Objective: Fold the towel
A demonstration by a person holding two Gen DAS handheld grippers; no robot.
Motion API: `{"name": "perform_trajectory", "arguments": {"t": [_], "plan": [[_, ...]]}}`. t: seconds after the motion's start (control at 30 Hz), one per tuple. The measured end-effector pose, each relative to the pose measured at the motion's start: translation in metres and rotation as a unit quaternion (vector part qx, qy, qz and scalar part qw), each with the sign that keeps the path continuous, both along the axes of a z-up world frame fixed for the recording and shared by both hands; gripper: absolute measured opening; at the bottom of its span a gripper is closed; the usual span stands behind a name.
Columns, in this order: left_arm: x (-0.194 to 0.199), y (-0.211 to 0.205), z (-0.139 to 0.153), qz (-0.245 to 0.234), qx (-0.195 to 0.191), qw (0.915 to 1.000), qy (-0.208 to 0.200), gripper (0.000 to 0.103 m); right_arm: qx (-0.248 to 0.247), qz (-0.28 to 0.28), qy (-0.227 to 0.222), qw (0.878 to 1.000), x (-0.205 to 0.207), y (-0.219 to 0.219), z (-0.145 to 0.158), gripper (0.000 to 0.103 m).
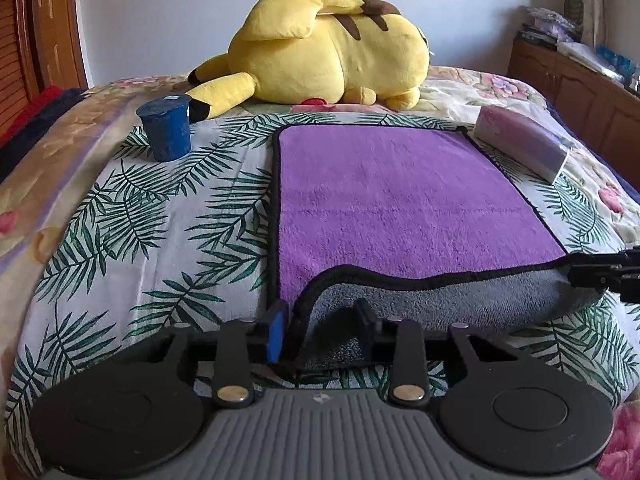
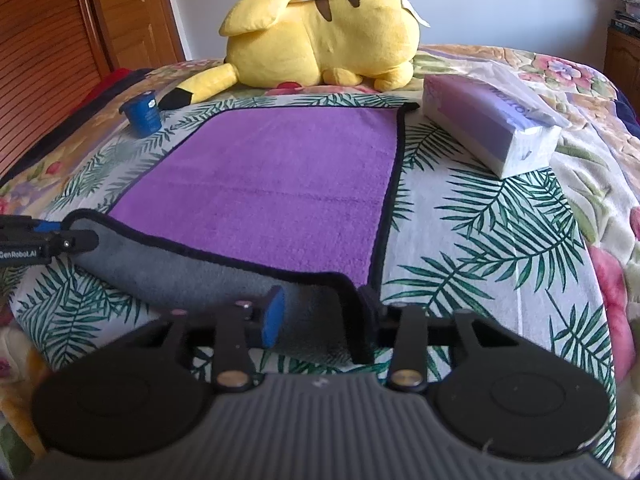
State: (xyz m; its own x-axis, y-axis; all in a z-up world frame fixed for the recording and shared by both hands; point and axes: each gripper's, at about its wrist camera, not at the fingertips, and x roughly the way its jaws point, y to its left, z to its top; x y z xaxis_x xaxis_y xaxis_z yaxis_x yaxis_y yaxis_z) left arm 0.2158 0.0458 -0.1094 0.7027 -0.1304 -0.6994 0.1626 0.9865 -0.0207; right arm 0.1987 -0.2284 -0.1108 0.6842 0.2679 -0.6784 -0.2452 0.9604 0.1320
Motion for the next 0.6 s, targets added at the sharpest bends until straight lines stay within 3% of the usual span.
{"name": "perform_trajectory", "arguments": {"t": [0.23,0.4,0.47,0.6], "plan": [[0.0006,0.0,-0.0069,-0.001,0.004,0.9999,0.011,0.031,-0.006,-0.002,0.0,1.0,0.001,-0.0019,-0.0012,0.024],[-0.0005,-0.0004,-0.0081,-0.004,0.0,0.9999,0.01,0.017,-0.008,-0.001,0.006,1.0,0.0021,-0.0036,-0.0047,0.02],[-0.0014,-0.0013,-0.008,-0.005,-0.002,0.9999,0.009,0.013,-0.007,0.001,0.005,1.0,0.0018,-0.0037,-0.0044,0.008],[-0.0034,-0.0038,-0.0048,-0.008,-0.001,1.0,0.002,0.007,-0.007,0.004,0.002,1.0,0.001,-0.0036,-0.0036,0.005]]}}
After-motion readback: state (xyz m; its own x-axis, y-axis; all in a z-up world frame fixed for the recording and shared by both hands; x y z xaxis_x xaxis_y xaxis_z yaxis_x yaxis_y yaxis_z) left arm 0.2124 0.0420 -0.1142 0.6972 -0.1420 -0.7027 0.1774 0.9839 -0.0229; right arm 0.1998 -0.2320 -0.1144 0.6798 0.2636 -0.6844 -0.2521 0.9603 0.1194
